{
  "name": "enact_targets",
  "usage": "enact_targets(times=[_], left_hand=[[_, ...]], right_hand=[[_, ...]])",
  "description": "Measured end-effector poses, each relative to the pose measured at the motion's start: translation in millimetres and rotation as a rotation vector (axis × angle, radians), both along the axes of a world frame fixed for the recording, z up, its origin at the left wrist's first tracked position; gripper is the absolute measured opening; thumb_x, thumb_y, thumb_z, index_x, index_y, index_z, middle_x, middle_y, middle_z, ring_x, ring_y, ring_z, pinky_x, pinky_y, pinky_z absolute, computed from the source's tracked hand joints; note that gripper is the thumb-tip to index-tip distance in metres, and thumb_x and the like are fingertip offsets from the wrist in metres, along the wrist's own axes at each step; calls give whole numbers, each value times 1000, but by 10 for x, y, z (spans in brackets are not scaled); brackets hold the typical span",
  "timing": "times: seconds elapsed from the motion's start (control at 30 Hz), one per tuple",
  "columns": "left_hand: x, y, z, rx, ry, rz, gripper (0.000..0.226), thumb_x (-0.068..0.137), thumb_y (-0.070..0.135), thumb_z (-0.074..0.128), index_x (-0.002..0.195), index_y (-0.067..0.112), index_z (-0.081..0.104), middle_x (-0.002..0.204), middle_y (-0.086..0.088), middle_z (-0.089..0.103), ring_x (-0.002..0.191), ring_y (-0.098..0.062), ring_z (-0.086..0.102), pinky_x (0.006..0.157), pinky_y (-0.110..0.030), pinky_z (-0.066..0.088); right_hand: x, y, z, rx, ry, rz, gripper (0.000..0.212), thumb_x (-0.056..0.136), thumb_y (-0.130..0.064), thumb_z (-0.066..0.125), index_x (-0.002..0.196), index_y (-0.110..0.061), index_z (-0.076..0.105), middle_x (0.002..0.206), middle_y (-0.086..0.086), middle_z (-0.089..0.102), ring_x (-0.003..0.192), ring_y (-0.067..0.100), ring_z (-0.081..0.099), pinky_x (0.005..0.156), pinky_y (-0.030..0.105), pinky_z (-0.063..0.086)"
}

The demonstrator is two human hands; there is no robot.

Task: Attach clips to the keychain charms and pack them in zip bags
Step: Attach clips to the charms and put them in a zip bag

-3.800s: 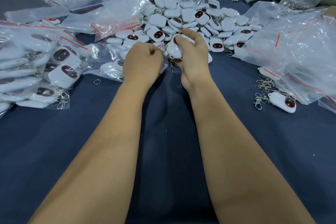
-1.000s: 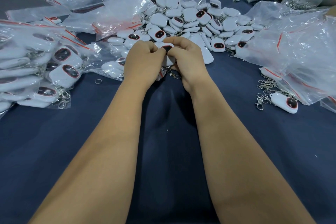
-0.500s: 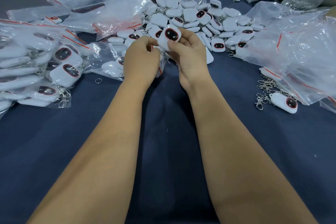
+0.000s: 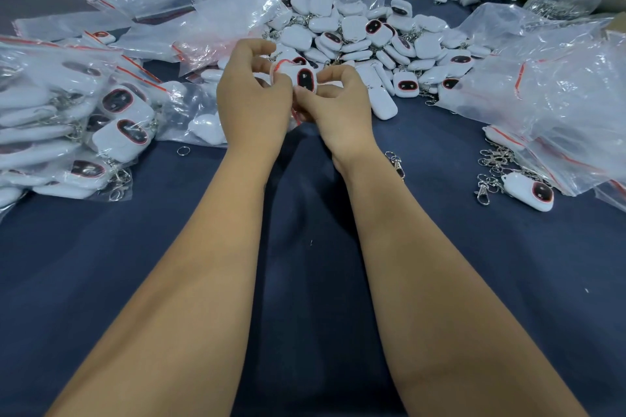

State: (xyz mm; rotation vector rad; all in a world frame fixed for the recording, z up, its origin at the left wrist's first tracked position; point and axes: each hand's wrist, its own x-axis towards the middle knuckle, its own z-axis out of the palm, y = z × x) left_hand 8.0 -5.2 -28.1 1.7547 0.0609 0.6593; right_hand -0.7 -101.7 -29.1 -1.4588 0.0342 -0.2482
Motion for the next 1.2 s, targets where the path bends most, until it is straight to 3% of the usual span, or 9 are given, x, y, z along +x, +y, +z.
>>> enact_targets(times=[0.2, 0.33, 0.4, 0.53, 0.67, 0.8, 0.97, 1.07, 1.2], left_hand=[[-48, -61, 0, 367, -102, 36, 31, 85, 25, 50, 114, 24, 62, 101, 8, 61, 99, -15, 51, 74, -22, 34], [-85, -157, -29, 547, -81, -20, 32, 91, 27, 44, 117, 21, 63, 115, 1, 60, 113, -21, 45, 78, -22, 28], [-79, -171, -32, 556, -51, -23, 29, 96, 26, 44, 117, 19, 63, 116, 0, 59, 113, -20, 45, 77, -23, 28], [-74, -202, 10, 518, 38, 50, 29, 98, 27, 40, 108, 17, 66, 109, -2, 57, 92, -15, 46, 72, -25, 26], [-72, -221, 14, 464, 86, 40, 29, 97, 24, 40, 106, 20, 66, 109, -1, 59, 85, -11, 41, 69, -24, 26], [-51, -237, -11, 439, 140, -39, 30, 95, 18, 40, 111, 22, 66, 112, -1, 63, 89, -13, 48, 73, -24, 31], [-40, -263, -35, 577, 221, -59, 29, 97, 21, 35, 101, 12, 62, 91, -4, 58, 83, -21, 44, 68, -31, 27], [-38, -271, -54, 614, 200, -59, 32, 97, 20, 36, 109, 13, 64, 103, -6, 64, 88, -23, 49, 70, -32, 31], [-44, -190, -23, 297, 66, -44, 31, 90, 19, 43, 102, 20, 71, 104, 0, 68, 93, -19, 60, 73, -26, 40]], right_hand=[[34, 30, -41, -489, -67, 35, 20, 87, 4, 56, 77, -13, 61, 69, 0, 61, 64, 8, 52, 61, 24, 46], [-1, -26, -64, -670, -126, 77, 19, 96, 1, 49, 92, -16, 53, 87, -1, 56, 84, 15, 53, 78, 30, 47], [5, -42, -53, -599, -72, 77, 23, 99, -1, 45, 84, -16, 53, 83, 0, 57, 81, 15, 52, 79, 32, 46], [-2, -43, 12, -489, 9, 219, 22, 102, -4, 42, 91, -13, 58, 76, -7, 57, 58, -10, 51, 61, 7, 42], [20, -61, -24, -497, -22, 125, 35, 94, 2, 44, 69, -20, 52, 65, -8, 52, 65, 7, 44, 63, 23, 38], [72, -60, -55, -590, -12, -103, 35, 84, 1, 48, 59, -24, 46, 49, -14, 41, 46, 4, 36, 49, 17, 28], [46, -100, -42, -511, -16, -253, 23, 77, -1, 54, 76, -23, 54, 77, -7, 57, 70, 10, 48, 66, 27, 42], [60, -118, -38, -654, -23, -300, 22, 78, -3, 54, 85, -23, 55, 96, 1, 62, 89, 22, 56, 82, 39, 47], [95, -127, -15, -716, 21, -299, 28, 81, -3, 51, 100, -18, 65, 110, 2, 65, 106, 24, 56, 94, 41, 46]])
